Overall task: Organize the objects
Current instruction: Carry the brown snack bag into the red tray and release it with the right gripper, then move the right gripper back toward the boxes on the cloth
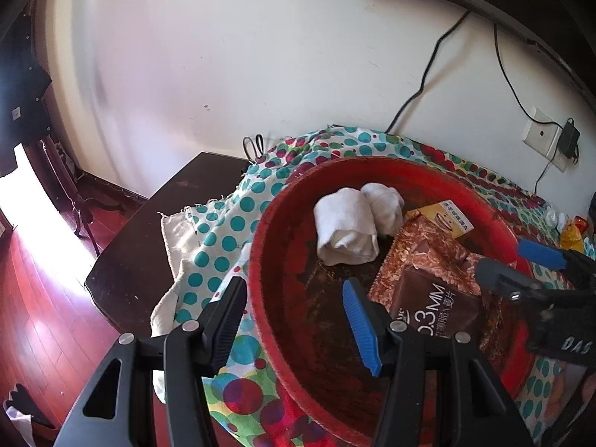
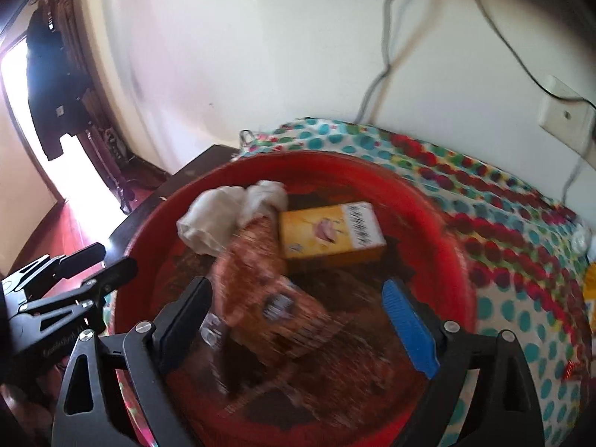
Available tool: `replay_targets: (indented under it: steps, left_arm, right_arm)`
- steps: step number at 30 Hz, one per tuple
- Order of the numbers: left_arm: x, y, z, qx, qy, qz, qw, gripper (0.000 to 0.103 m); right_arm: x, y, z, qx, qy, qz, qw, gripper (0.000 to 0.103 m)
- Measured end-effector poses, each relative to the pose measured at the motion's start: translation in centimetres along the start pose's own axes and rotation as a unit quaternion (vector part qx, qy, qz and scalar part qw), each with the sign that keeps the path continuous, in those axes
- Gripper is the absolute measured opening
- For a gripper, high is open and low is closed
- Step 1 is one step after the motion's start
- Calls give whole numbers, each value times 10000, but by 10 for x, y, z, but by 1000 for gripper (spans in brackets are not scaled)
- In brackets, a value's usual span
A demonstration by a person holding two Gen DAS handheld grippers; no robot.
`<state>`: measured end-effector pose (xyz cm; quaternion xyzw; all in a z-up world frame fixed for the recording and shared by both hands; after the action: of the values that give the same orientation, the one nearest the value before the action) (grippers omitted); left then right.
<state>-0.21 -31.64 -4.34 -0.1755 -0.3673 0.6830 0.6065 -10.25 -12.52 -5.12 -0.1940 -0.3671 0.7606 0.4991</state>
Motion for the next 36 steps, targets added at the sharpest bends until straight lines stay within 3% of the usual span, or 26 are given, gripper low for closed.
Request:
replay_targets:
  steps: [4, 12, 19, 21, 22, 27, 34, 36]
  left_arm:
    - [9, 2, -1, -32, 148, 52, 9999, 55]
    - [31, 7, -4, -97, 426, -47, 9990, 55]
    - [65, 5, -9, -73, 797, -404, 9960, 55]
    - [77, 4, -11, -74, 931, -542, 9942, 55]
    - [84, 3, -12, -75, 1033, -584, 9929, 55]
    - [124, -1, -23, -80, 1690, -829, 9821, 55]
    - [175, 3, -43, -311, 2322, -1128, 9656, 55]
    - [189, 4, -45, -399, 2381, -1374, 9606, 55]
  right_arm:
    - [38, -13, -10, 90, 366, -159, 9992, 92]
    - [160, -39, -55, 152, 1099, -1244, 9860, 92]
    - [287, -62, -116, -13, 2104, -2482, 9456, 91]
    - [309, -63, -129, -81, 2231, -2674, 9374, 85]
    - [319, -62, -135, -126, 2274, -2734, 9345, 79]
    - [351, -53, -152, -232, 2499, -2714, 9292, 79]
    - [359, -24, -146, -425, 2377, -2700, 9321, 79]
    - [362, -17, -144, -493, 2358, -2755, 9306, 79]
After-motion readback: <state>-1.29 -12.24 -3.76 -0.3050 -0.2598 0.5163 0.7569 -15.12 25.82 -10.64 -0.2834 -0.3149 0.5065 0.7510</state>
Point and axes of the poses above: each gripper's, at about its wrist camera, not at the fingertips, and y roughly the way its jaws point, x to its right, z to its top, the point moved 1 cm from there along y, roughly the way its jaws point, and after that the axes turned 13 degrees about -z, right-handed, at the moved point
